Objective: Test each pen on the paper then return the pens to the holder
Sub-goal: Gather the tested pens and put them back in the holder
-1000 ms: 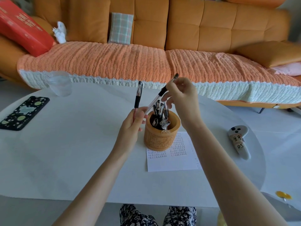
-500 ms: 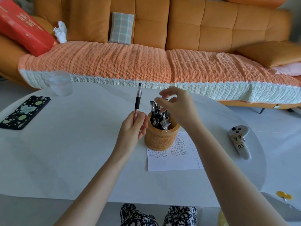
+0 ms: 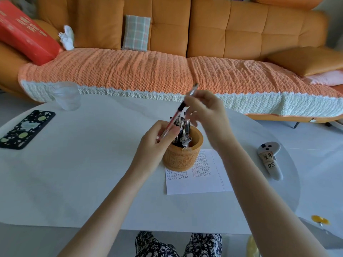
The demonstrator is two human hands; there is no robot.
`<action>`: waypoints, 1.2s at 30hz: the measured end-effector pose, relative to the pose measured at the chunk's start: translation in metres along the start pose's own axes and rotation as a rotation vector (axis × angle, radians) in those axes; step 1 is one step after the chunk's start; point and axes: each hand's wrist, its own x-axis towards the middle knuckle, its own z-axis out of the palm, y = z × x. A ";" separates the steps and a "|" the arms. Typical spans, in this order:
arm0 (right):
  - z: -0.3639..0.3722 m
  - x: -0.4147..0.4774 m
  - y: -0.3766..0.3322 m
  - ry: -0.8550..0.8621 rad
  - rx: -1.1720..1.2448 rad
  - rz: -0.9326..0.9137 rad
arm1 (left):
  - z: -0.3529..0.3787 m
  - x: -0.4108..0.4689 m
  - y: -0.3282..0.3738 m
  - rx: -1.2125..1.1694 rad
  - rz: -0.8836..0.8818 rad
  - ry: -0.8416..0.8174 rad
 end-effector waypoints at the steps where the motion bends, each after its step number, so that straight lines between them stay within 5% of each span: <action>1: -0.008 0.002 -0.002 0.067 0.051 -0.005 | -0.001 -0.001 0.000 0.014 0.002 0.056; 9: -0.045 0.010 0.012 0.306 -0.216 -0.085 | 0.011 0.000 -0.025 0.299 0.140 0.086; 22: -0.032 0.003 0.064 0.034 -0.564 0.087 | 0.016 0.035 -0.024 0.526 0.230 0.173; 26: -0.028 0.007 0.064 -0.008 -0.585 0.059 | 0.017 0.038 -0.022 0.657 0.170 0.055; 36: -0.016 0.011 0.067 -0.062 -0.714 -0.095 | 0.019 0.044 -0.019 0.865 0.298 0.131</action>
